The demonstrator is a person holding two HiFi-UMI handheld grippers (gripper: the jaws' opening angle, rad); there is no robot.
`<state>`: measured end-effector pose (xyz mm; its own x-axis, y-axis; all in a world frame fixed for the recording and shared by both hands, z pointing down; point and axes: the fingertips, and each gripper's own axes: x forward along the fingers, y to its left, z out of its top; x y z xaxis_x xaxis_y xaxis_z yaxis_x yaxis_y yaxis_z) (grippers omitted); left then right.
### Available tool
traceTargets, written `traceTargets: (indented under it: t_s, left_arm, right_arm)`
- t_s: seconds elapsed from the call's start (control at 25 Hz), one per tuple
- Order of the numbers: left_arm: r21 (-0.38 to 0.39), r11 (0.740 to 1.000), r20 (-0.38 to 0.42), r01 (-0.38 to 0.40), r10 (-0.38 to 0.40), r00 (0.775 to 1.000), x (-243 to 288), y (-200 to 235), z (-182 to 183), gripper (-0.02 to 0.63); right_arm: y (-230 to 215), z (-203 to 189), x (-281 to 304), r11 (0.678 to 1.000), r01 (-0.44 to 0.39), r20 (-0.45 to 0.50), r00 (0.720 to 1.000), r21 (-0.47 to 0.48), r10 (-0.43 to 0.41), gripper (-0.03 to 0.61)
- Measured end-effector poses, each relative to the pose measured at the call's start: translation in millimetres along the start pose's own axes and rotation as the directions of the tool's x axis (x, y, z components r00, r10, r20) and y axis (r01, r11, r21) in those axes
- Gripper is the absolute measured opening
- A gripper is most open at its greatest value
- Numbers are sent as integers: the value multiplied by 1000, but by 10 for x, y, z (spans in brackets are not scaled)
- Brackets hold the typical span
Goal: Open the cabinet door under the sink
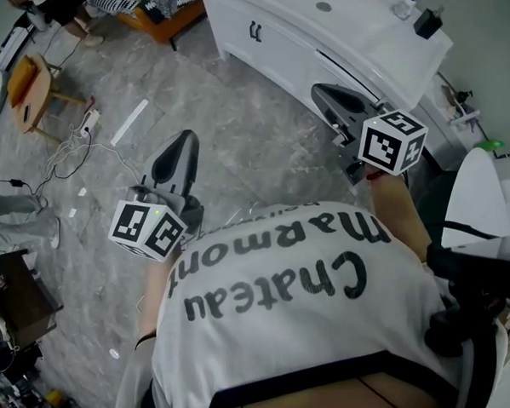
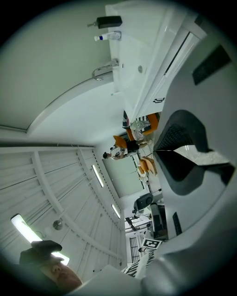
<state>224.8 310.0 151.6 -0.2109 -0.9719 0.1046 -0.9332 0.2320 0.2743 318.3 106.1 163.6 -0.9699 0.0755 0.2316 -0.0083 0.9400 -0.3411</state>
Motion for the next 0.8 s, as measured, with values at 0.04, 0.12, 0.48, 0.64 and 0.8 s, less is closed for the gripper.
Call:
traceTargets:
  t_s: [0.04, 0.12, 0.48, 0.64, 0.8]
  left_arm:
    - [-1, 1000, -3, -2, 2, 1000, 42, 21, -5, 8]
    - [-2, 1000, -8, -2, 2, 1000, 128, 47, -21, 8]
    - [16, 998, -59, 69, -68, 996, 538, 57, -74, 8]
    - [-9, 995, -51, 103, -104, 993, 796, 168, -5, 8]
    - [39, 984, -54, 173, -171, 984, 1145, 330, 13, 8]
  right_arm:
    - [-42, -1, 21, 1000, 3, -3, 1000, 4, -2, 9]
    - [-149, -5, 38, 1000, 14, -1, 1000, 18, -14, 9]
    - [-523, 20, 16, 995, 72, 14, 997, 66, -73, 9]
    - [-676, 3, 8, 991, 131, -13, 991, 20, -131, 9]
    - [-906, 63, 79, 980, 192, 30, 981, 49, -194, 11]
